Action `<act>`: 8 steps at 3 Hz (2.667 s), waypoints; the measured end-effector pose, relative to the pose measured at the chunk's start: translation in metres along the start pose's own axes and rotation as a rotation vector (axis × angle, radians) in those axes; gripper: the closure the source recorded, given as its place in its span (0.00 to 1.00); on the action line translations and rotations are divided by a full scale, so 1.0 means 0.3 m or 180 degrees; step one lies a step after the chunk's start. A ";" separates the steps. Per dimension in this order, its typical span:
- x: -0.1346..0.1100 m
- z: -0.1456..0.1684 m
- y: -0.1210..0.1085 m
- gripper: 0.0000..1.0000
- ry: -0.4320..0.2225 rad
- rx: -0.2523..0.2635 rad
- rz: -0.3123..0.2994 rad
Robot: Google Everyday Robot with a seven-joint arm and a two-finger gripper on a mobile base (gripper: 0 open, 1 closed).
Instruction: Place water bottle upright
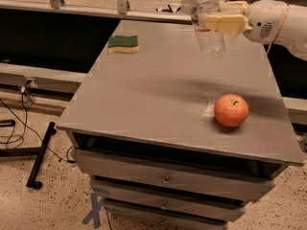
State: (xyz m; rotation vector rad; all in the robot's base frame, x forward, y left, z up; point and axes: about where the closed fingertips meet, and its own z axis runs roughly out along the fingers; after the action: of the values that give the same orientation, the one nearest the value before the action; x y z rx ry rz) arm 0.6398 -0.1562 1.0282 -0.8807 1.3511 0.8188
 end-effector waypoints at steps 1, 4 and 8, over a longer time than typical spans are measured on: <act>-0.005 -0.010 -0.003 1.00 -0.0222 0.0055 0.0048; 0.082 -0.101 -0.065 1.00 -0.0558 0.0214 0.0215; 0.263 -0.259 -0.162 1.00 -0.0889 0.0518 0.0807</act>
Offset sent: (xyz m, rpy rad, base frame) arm 0.0002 -0.0240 0.0031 0.2384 -0.0796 -0.0393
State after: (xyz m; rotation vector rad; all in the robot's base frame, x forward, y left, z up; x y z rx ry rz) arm 0.6521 -0.2483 0.9508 -0.4535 1.2743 0.9723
